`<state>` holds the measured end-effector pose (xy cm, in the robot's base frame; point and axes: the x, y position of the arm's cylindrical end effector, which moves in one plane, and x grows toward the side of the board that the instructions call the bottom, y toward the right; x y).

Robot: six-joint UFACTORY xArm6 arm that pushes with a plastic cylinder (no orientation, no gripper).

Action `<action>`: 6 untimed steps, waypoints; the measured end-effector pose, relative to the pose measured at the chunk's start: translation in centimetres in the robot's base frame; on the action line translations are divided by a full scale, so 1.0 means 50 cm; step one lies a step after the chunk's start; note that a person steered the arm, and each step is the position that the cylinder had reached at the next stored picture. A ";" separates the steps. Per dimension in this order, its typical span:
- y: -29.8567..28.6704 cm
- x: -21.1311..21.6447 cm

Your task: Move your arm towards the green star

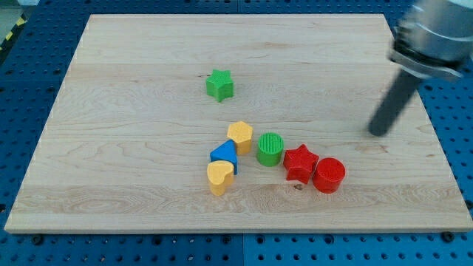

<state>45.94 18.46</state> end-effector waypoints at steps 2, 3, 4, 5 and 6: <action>-0.159 -0.123; -0.191 -0.170; -0.270 -0.197; -0.343 -0.191; -0.362 -0.186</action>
